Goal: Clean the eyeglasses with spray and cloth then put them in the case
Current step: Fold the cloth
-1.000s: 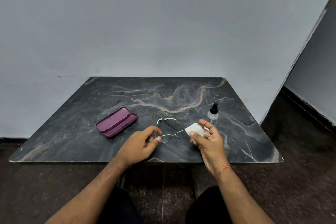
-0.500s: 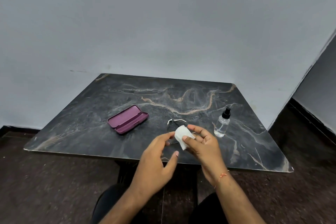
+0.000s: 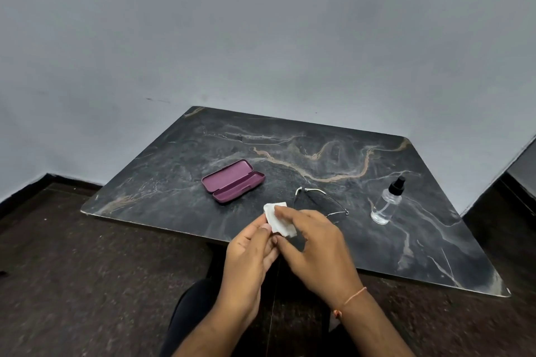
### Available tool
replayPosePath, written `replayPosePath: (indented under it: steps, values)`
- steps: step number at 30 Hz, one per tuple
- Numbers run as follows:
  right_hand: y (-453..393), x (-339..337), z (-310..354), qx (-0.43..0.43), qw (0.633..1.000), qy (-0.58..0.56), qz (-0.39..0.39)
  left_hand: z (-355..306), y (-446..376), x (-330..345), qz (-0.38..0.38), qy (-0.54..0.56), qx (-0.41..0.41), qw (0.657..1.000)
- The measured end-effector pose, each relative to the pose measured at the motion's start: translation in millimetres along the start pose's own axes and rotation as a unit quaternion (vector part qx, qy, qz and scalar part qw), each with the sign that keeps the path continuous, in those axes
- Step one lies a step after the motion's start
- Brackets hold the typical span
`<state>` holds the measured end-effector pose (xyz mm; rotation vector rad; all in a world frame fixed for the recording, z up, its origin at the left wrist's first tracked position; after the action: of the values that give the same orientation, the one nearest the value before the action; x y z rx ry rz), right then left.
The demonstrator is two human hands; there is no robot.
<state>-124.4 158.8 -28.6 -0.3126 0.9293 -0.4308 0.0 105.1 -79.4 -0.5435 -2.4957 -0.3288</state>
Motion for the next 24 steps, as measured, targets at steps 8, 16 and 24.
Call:
replayPosePath:
  steps: [8,16,24]
  values:
    - [-2.4,-6.2,3.6,-0.094,0.993,0.058,-0.036,-3.8,-0.4,-4.6,-0.029,0.023,-0.01,0.999]
    - [-3.1,-4.1,4.8,-0.079,0.996,0.031,0.011,-15.1,-1.5,-8.4,-0.033,-0.002,-0.023,0.999]
    - [-9.3,-1.9,-2.9,0.107,0.977,-0.182,0.019,-35.5,-0.6,-11.4,-0.041,-0.128,-0.012,0.991]
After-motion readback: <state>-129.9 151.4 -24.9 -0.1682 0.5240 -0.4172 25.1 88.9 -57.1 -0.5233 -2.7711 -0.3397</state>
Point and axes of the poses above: each hand's wrist, its own y-axis away from the middle knuckle, its own x-axis out of the palm, z = x × y, the point moved 3 cm from there along -y, towards the middle knuckle, and after that the axes turned 1 degree about -x, right-handed, at the moved point
